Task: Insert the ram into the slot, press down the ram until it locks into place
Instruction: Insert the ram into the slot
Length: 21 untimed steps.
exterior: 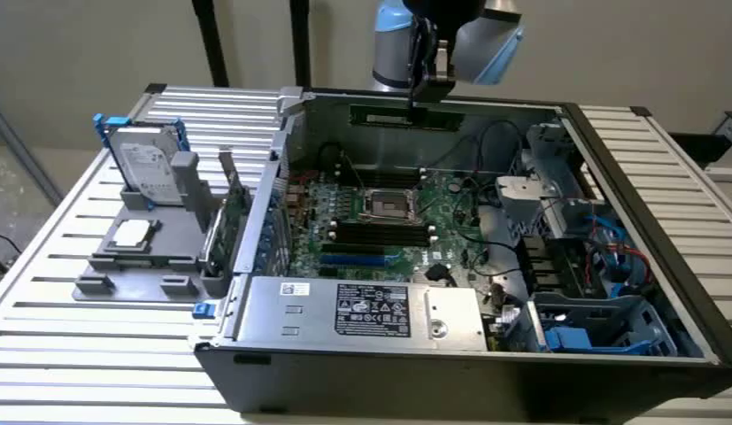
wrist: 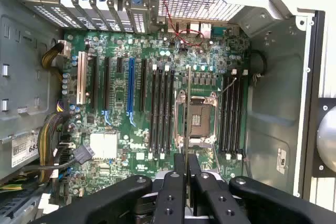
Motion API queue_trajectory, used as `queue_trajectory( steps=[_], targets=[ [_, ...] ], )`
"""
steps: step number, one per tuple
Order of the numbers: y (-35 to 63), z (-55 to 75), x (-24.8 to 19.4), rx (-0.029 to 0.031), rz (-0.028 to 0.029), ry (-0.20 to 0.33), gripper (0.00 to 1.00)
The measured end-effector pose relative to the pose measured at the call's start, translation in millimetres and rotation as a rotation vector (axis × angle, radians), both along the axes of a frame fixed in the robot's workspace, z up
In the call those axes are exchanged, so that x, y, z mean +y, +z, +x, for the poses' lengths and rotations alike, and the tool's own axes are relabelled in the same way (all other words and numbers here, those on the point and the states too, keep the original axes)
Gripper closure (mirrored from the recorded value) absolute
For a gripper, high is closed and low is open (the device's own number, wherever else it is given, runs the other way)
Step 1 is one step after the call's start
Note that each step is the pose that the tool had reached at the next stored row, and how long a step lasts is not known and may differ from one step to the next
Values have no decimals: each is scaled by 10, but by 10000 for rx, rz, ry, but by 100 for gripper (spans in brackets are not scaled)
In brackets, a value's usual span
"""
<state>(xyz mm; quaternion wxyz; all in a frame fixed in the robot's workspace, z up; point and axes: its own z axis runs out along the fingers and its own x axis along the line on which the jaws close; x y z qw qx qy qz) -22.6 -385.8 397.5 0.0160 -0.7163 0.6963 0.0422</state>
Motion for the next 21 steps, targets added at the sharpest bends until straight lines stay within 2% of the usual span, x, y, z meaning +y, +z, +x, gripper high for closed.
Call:
queue_trajectory(
  steps=[8,15,17,21],
  targets=[
    [0,0,0,0,29,0,87],
    [-1,0,0,-3,32,0,87],
    [-12,0,0,-30,29,0,87],
    [-69,-6,-7,-165,25,1,87]
  ],
)
